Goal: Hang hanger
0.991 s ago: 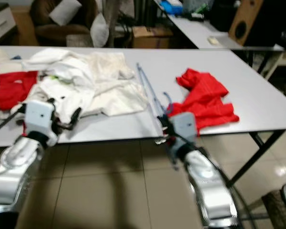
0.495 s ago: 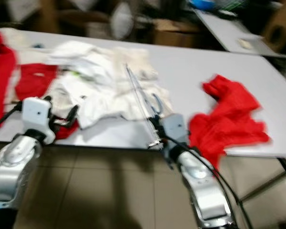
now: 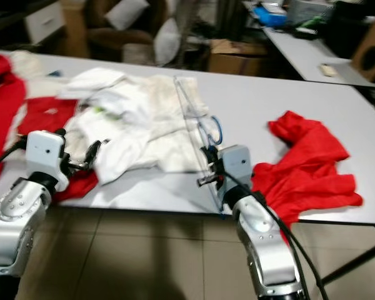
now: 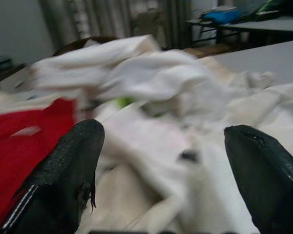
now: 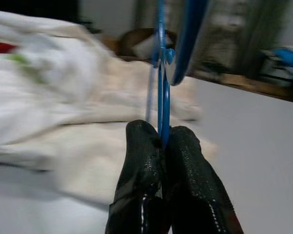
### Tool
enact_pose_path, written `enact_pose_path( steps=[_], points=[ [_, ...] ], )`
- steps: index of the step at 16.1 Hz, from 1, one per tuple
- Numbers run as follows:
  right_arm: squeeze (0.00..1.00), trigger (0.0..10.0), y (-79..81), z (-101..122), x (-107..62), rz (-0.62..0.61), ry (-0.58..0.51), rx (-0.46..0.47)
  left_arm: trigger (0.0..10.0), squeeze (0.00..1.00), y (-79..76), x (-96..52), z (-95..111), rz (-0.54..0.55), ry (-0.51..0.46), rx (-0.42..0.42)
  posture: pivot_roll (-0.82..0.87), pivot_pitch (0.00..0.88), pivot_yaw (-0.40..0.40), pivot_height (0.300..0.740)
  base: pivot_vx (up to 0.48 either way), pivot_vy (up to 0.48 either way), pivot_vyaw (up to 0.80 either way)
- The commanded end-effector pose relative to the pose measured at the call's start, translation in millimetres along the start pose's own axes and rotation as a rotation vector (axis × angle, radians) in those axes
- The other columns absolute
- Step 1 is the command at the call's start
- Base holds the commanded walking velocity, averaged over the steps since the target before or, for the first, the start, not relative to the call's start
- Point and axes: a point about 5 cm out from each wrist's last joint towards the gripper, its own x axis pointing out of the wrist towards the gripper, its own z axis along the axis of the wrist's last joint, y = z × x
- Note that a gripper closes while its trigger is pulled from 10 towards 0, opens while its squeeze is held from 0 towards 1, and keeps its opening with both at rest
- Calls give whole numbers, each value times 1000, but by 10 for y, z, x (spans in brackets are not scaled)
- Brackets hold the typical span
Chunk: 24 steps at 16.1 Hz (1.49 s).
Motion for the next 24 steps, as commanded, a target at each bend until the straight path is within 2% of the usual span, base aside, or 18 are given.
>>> enact_pose_path(
  steps=[1,6,9,12,15,17,20,24],
  points=[
    [0,10000,-116,11,-39,-53,-8,12,10000,0,-116,59,80,-46,-37,-6,-27,0,-35,740,326,0,0],
    [0,10000,-113,18,-59,-104,-18,80,10000,0,-152,78,92,-68,-48,-16,-40,0,-8,740,329,0,0],
    [0,10000,-93,48,-80,-109,-52,54,10000,0,-162,107,95,-75,-47,-15,-43,0,2,740,335,0,0],
    [0,10000,-88,17,-82,-123,-40,14,10000,0,-199,106,102,-85,-50,-15,-43,0,2,740,330,0,0],
    [0,10000,-78,10,-75,-127,-43,38,10000,0,-192,40,135,-93,-84,-24,-17,0,-11,740,0,0,0],
    [0,10000,-63,64,-56,-115,-79,78,10000,0,-129,44,174,-74,-96,-18,-14,0,-17,740,0,409,0],
    [0,10000,-72,94,-25,-110,-91,85,10000,0,-47,77,261,-49,-114,-3,-13,0,-21,740,0,480,0],
    [0,10000,-82,77,-28,-119,-83,99,10000,0,-73,96,267,-57,-116,-9,-24,0,-12,740,0,480,0]
  ],
)
